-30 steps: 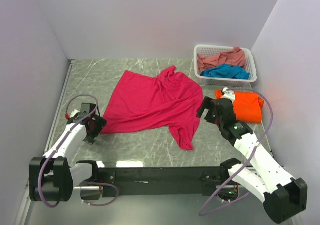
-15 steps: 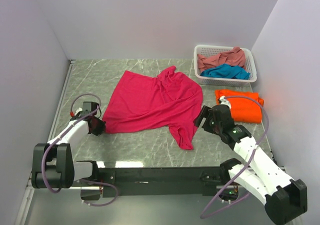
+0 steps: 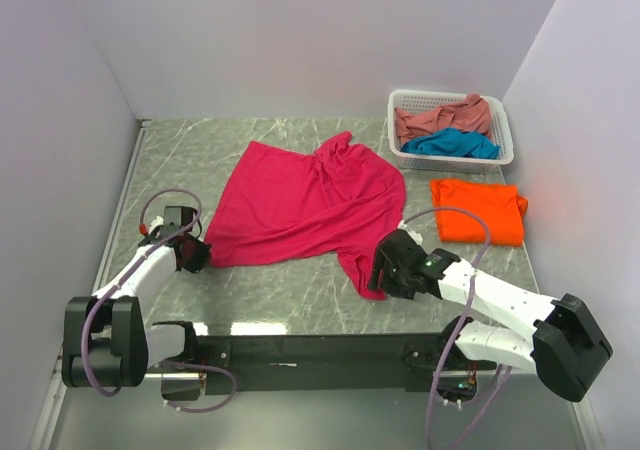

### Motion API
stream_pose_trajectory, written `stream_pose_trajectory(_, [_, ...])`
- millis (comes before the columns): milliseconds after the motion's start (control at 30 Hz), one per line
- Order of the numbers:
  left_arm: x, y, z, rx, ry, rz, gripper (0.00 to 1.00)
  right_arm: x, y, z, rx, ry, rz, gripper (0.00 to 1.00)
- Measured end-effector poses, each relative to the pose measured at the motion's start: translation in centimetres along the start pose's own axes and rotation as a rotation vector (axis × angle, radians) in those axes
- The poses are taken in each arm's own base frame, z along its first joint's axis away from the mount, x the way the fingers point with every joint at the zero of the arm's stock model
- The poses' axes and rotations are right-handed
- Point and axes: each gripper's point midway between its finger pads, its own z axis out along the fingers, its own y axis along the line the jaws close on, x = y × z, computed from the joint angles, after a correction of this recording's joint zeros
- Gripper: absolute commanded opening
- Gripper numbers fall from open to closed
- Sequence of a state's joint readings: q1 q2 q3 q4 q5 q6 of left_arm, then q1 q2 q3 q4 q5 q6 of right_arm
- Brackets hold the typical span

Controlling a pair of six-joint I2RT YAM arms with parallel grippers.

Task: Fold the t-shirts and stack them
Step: Flatten the tshirt out

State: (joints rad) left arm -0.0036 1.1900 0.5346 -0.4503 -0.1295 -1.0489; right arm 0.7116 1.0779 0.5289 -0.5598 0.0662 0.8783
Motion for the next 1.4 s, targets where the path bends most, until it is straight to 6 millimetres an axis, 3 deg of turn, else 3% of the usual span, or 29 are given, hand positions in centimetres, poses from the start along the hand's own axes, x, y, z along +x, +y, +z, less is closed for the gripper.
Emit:
stream_pose_trajectory(200, [0.0, 0.0, -0.1, 0.003, -0.002, 0.0, 0.01, 1.6, 0.3, 0.2, -0.026, 0.039, -0.041, 0.63])
stream_pose_trajectory(433, [0.0, 0.0, -0.1, 0.002, -0.002, 0.002, 0.01, 1.7, 0.3, 0.4, -0.029, 0.042, -0.048, 0.51])
stream_pose_trajectory(667, [-0.1, 0.0, -0.2, 0.006, -0.006, 0.007, 0.01, 1.9, -0.1, 0.6, -0.009, 0.053, -0.056, 0.0])
stream_pose_trajectory(833, [-0.7, -0.5, -1.2, 0.041, -0.033, 0.0, 0.01, 1.2, -1.8, -0.4, 0.088, 0.018, -0.058, 0.0])
stream_pose_trajectory(900, [-1.3, -1.2, -2.2, 0.066, -0.054, -0.007, 0.01, -0.7, -1.8, -1.9, 0.127, -0.047, -0.066, 0.0])
stream_pose_trajectory(1000, [-4.1, -4.5, -5.5, 0.169, -0.133, -0.034, 0.01, -5.4, -0.4, -5.2, 0.164, -0.204, -0.06, 0.0])
stream_pose_trajectory(1100, [-8.4, -9.3, -11.2, 0.336, -0.26, -0.081, 0.01, -12.3, 2.0, -11.1, 0.165, -0.449, -0.02, 0.0])
stream_pose_trajectory(1133, [-9.9, -10.9, -13.4, 0.394, -0.308, -0.099, 0.01, -13.6, 2.3, -12.4, 0.16, -0.495, -0.004, 0.0])
stream_pose_trajectory(1200, [-12.5, -13.2, -17.7, 0.486, -0.39, -0.127, 0.01, -17.6, 3.2, -16.8, 0.147, -0.646, 0.029, 0.0])
stream_pose_trajectory(1300, [-15.7, -15.8, -24.1, 0.607, -0.491, -0.162, 0.01, -21.7, 3.7, -23.0, 0.13, -0.816, 0.051, 0.0])
stream_pose_trajectory(1400, [-18.1, -17.4, -30.8, 0.717, -0.581, -0.184, 0.01, -24.1, 4.2, -28.8, 0.068, -0.95, 0.034, 0.0])
